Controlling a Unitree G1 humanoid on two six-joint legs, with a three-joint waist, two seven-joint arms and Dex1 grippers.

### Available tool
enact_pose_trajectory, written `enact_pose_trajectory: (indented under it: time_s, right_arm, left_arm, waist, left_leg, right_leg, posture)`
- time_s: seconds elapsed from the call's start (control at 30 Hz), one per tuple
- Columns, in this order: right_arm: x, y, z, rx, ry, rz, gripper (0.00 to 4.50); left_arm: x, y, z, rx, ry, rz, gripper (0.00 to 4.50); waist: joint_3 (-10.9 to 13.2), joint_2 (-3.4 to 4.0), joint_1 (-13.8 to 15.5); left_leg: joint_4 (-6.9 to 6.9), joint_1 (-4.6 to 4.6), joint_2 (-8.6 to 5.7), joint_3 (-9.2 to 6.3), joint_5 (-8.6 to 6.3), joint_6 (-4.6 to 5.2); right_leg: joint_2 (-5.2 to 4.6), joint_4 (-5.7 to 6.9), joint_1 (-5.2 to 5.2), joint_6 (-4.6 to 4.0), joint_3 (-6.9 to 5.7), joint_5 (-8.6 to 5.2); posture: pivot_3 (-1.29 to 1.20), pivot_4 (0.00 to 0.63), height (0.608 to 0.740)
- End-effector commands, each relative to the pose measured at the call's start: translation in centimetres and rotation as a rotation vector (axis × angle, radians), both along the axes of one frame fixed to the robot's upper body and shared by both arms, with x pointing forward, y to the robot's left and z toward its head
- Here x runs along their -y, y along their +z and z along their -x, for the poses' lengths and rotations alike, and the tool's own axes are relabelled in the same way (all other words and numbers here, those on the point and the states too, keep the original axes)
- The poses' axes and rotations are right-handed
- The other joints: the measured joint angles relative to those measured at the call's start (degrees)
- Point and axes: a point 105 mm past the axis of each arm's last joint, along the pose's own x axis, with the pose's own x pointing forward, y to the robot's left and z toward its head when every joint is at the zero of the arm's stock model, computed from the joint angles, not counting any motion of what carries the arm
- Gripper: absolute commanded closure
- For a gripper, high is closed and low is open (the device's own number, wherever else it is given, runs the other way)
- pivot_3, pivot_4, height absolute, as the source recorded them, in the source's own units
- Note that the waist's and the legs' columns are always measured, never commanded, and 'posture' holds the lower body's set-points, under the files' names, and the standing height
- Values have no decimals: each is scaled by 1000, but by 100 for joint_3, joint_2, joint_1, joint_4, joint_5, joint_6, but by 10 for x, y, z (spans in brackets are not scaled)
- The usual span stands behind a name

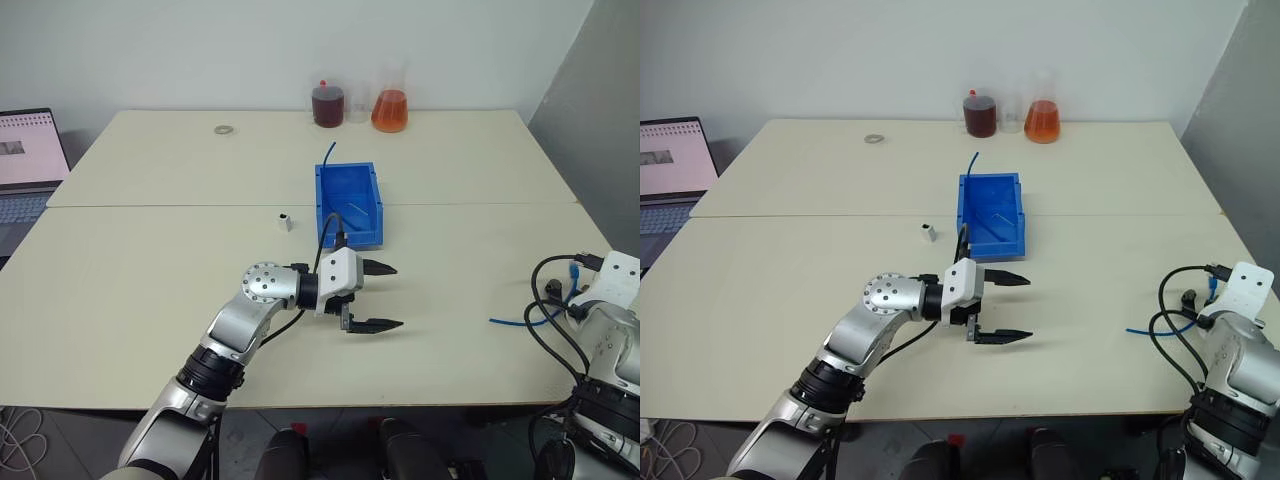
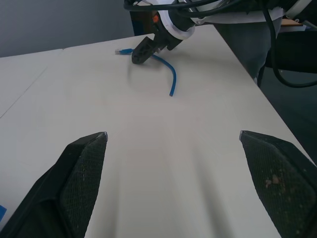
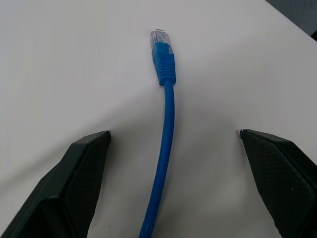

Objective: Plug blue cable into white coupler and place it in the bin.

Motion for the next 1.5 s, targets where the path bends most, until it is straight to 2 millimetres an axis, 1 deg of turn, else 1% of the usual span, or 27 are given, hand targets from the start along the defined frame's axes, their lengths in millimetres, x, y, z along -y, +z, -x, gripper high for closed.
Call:
enact_pose_trajectory:
  time_s: [0.03,0.07,0.1,0.27,0.37,0.43,0.47,0.5,0.57,0.6,0.7,0.73,0.77,0.8,0.83,0.87,0.9,0.93,1.0,1.03,1.13,1.2,1.27,1.33,1.37,1.43,1.5]
  right_arm:
    - [1,1,1,27,-17,-42,421]
    - [0,2,0,33,-15,-43,520]
    - [-1,2,0,35,-12,-45,720]
    - [-5,2,-2,43,12,-36,1979]
    - [-5,3,-3,37,21,-17,2830]
    - [-4,3,-3,35,21,-9,3517]
    - [-4,4,-3,36,26,-6,3624]
    - [-4,4,-4,37,30,-5,3926]
    - [-4,6,-5,36,41,9,4351]
    - [-3,8,-6,33,57,33,4433]
    - [-3,17,-11,16,132,125,4433]
    - [-4,22,-14,12,173,161,4433]
    - [-10,28,-19,12,258,197,4433]
    - [-28,38,-26,9,474,254,4433]
    - [-42,44,-28,-10,664,307,4433]
    - [-54,47,-27,-37,852,365,4433]
    - [-63,47,-22,-79,1011,413,4433]
    - [-71,48,-18,-92,1130,438,4433]
    - [-84,49,-14,-115,1300,452,4433]
    - [-96,50,-12,-112,1399,453,4433]
    - [-136,53,-14,-70,1642,448,4433]
    - [-162,56,-20,-17,1732,464,4433]
    - [-196,59,-33,80,1769,488,4433]
    - [-239,61,-44,187,1788,455,4433]
    - [-259,61,-47,226,1807,447,4433]
    - [-294,60,-51,279,1846,443,4433]
    - [-322,58,-52,302,1882,436,4433]
  left_arm:
    - [-1,10,3,36,-12,19,0]
    - [-1,10,2,37,-11,18,0]
    - [-2,11,1,38,-10,17,0]
    - [-4,14,-3,48,-3,15,0]
    - [-3,15,-4,55,7,26,0]
    - [-3,16,-4,55,7,29,0]
    - [-3,16,-4,55,8,29,0]
    - [-3,16,-5,56,11,30,0]
    - [-4,17,-6,60,21,32,0]
    - [-4,17,-7,63,29,36,0]
    - [-6,19,-9,75,63,52,0]
    - [-7,20,-10,86,81,63,0]
    - [-11,22,-12,104,115,80,0]
    - [-21,21,-10,116,159,93,0]
    - [-31,20,-9,114,202,102,0]
    - [-44,17,-6,107,247,99,0]
    - [-55,13,-2,96,282,86,0]
    - [-66,9,0,83,333,81,0]
    - [-84,4,2,48,433,96,0]
    - [-92,0,7,31,477,95,0]
    - [-115,-9,21,-2,643,111,0]
    - [-124,-12,29,-27,741,133,0]
    - [-132,-14,36,-84,870,204,0]
    - [-143,-20,43,-104,1008,244,0]
    - [-149,-24,46,-109,1075,251,0]
    - [-158,-32,54,-126,1181,270,0]
    - [-162,-40,62,-146,1250,285,0]
  waist:
    - [0,0,-1]
    - [0,0,-1]
    - [0,0,-1]
    - [0,0,-1]
    - [0,0,-5]
    - [0,0,-5]
    - [0,0,-4]
    - [0,0,-4]
    - [0,0,-4]
    - [0,0,-4]
    - [0,0,-4]
    - [0,0,-4]
    - [0,0,-5]
    - [1,2,-14]
    - [2,5,-29]
    - [9,16,-58]
    - [8,19,-84]
    - [8,19,-100]
    - [13,7,-106]
    - [16,3,-104]
    - [19,1,-102]
    - [22,-5,-95]
    - [28,-16,-98]
    - [30,-23,-89]
    - [29,-24,-84]
    - [29,-23,-52]
    - [29,-24,-17]
  left_leg:
    - [0,0,0,0,0,0]
    - [0,0,0,0,0,0]
    - [0,0,0,0,0,0]
    - [0,0,0,0,0,0]
    - [0,0,0,0,0,0]
    - [0,0,0,0,0,0]
    - [0,0,0,0,0,0]
    - [0,0,0,0,0,0]
    - [0,0,0,0,0,0]
    - [0,0,0,0,0,0]
    - [0,-1,0,0,0,0]
    - [0,-1,-1,2,0,0]
    - [0,0,-1,3,0,0]
    - [1,0,-1,3,0,0]
    - [0,1,-1,5,0,0]
    - [1,2,-1,8,0,1]
    - [-4,5,-1,14,-1,1]
    - [-9,7,3,17,-2,2]
    - [-15,10,17,8,-5,8]
    - [-10,6,22,-8,-5,9]
    - [0,7,19,0,-6,9]
    - [5,7,15,6,-5,8]
    - [5,7,16,3,-5,8]
    - [5,7,19,0,-5,7]
    - [4,7,21,-3,-4,6]
    - [3,5,22,-7,-4,5]
    - [3,2,18,-10,-4,4]
  right_leg:
    - [0,0,0,0,0,0]
    - [0,0,0,0,0,0]
    - [0,0,0,0,0,0]
    - [0,0,0,0,0,0]
    - [0,0,0,0,0,0]
    - [0,0,0,0,0,0]
    - [0,0,0,0,0,0]
    - [0,0,0,0,0,0]
    - [0,0,0,0,0,0]
    - [0,0,0,0,0,0]
    - [0,-1,0,1,0,0]
    - [-1,-1,0,1,2,-1]
    - [-1,-1,0,1,2,0]
    - [-1,-1,0,1,2,0]
    - [-1,-1,-1,1,5,-1]
    - [-1,-3,-2,2,7,-1]
    - [-1,-9,-2,3,15,-1]
    - [0,-14,-2,4,16,-2]
    - [9,-21,0,3,4,-7]
    - [13,-21,4,4,-13,-9]
    - [8,-21,8,16,-4,-14]
    - [1,-22,8,18,0,-9]
    - [0,-22,7,14,-1,-5]
    - [2,-20,8,11,-3,-3]
    - [4,-18,6,7,-4,-1]
    - [5,-13,5,0,-6,1]
    - [1,-5,-1,-4,-9,1]
  posture:
    - [0,150,740]
    - [0,150,740]
    - [0,150,740]
    - [0,150,740]
    - [0,150,740]
    - [0,150,740]
    - [0,150,740]
    - [0,150,740]
    - [0,150,740]
    - [0,150,740]
    - [0,150,740]
    - [0,150,740]
    - [0,150,740]
    - [0,150,740]
    - [0,150,740]
    - [0,150,740]
    - [0,150,740]
    - [0,150,740]
    - [0,150,740]
    - [0,150,740]
    - [0,150,740]
    - [0,150,740]
    - [0,150,740]
    - [0,150,740]
    - [0,150,740]
    - [0,150,740]
    - [0,150,740]
